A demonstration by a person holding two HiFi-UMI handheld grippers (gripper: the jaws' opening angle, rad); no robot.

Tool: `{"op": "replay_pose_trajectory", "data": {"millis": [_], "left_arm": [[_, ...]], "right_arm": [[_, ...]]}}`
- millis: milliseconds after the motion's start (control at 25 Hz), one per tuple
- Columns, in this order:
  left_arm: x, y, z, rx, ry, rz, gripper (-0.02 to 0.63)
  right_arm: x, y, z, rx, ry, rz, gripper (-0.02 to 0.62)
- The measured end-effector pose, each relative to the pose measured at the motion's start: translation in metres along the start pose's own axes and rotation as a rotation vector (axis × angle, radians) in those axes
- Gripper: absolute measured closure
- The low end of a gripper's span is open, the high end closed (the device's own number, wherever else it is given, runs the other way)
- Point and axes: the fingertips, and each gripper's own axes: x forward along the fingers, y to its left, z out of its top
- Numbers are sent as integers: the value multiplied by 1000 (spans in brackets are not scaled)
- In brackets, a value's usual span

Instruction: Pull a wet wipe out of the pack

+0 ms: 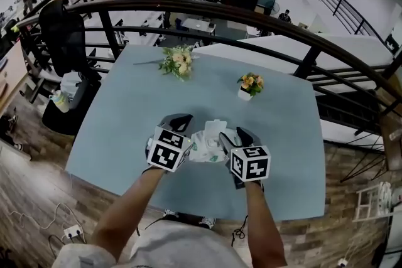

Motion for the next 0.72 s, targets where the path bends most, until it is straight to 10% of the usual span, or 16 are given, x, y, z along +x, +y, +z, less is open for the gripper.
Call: {"op": "replay_pose_trajectory", "data": {"millis": [720], "left_arm": [[-10,6,-33,-17,53,27,612]], "right_arm": [[33,20,-54,16,131,85,377]]}}
